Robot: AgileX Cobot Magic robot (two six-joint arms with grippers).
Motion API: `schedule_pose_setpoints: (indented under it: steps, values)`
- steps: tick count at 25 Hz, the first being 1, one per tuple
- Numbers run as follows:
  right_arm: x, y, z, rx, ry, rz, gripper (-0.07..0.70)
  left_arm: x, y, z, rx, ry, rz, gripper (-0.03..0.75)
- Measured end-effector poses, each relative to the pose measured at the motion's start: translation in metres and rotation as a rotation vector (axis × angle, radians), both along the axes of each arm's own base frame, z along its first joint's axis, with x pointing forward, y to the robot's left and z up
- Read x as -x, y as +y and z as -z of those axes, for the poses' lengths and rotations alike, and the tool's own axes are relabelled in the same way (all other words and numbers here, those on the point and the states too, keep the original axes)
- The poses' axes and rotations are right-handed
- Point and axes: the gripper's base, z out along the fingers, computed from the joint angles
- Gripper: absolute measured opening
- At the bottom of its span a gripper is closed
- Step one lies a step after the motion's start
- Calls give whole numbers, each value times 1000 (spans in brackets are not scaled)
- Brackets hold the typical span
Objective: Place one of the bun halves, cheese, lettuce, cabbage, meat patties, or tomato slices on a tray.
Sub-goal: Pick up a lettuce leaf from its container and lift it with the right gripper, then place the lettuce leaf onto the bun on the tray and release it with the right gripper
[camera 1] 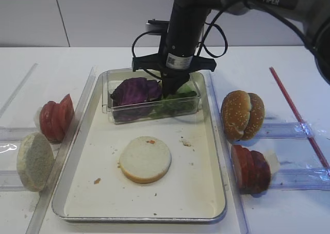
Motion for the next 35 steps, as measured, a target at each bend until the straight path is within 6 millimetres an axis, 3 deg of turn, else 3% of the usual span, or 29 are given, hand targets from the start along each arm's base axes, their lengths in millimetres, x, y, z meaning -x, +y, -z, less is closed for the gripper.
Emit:
schedule_pose_setpoints:
  steps: [13,20,24,32,35]
  values:
    - [9,-5,-42,-42,-76,1,50,0,0,0,0,0,0,293]
    - [20,-12,-79,-64,-148,0,49,0,0,0,0,0,0,293]
    - [22,-13,-85,-69,-158,-2,49,0,0,0,0,0,0,293]
    - [49,-19,-138,-119,-263,-22,49,0,0,0,0,0,0,293]
    - [62,-25,-144,-123,-252,-23,49,0,0,0,0,0,0,293]
